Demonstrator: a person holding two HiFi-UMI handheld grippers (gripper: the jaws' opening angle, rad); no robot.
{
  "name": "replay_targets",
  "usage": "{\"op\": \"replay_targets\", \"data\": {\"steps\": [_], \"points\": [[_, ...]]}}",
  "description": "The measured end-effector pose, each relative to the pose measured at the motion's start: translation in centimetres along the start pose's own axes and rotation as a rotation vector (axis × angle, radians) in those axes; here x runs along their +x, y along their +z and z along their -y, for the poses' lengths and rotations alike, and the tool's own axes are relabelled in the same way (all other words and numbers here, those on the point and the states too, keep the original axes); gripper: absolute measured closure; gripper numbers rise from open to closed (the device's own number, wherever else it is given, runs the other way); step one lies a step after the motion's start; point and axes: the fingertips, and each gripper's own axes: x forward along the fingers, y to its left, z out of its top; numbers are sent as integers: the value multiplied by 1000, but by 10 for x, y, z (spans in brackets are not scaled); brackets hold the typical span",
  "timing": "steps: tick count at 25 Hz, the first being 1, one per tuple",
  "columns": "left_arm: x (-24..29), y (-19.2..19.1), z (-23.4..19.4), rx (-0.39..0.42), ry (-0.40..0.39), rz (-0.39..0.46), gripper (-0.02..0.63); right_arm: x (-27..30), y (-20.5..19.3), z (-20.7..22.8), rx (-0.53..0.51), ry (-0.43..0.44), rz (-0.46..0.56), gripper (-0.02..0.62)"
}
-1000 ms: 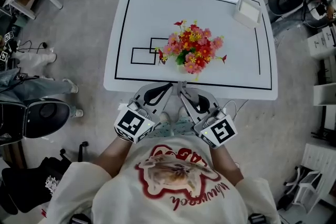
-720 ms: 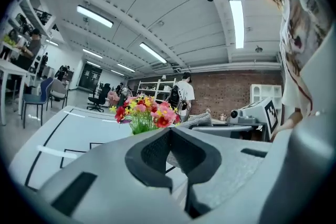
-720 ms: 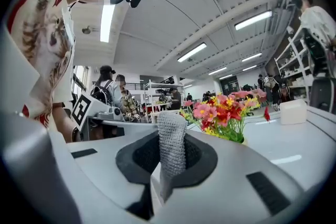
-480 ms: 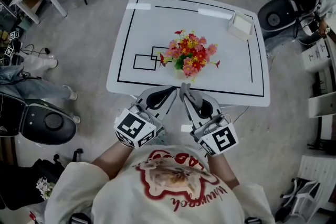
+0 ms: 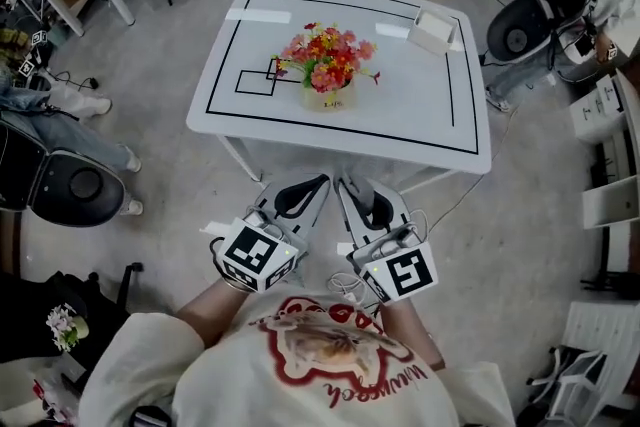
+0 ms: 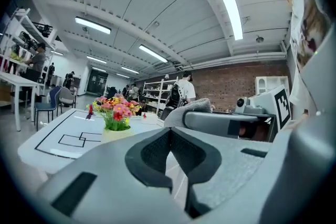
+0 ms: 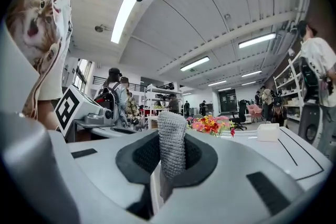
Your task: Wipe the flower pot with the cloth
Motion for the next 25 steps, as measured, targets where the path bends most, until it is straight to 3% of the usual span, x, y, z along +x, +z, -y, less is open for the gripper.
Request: {"op": "replay_targets", "data": {"steps": [3,10,19,25], "points": [[-17,-7,52,-1,25,29,603,-54,1,-19,-7,15,11,569],[-79,-22,162,88,101,58,603,-171,6,-77,-4,56,41,569],[-152,-17,215,104,171,53,603,-228,33,-129,-22,91,68,569],[-190,-25,241,104,142,49,603,-256,29,-172,-47,86,29,569]]}}
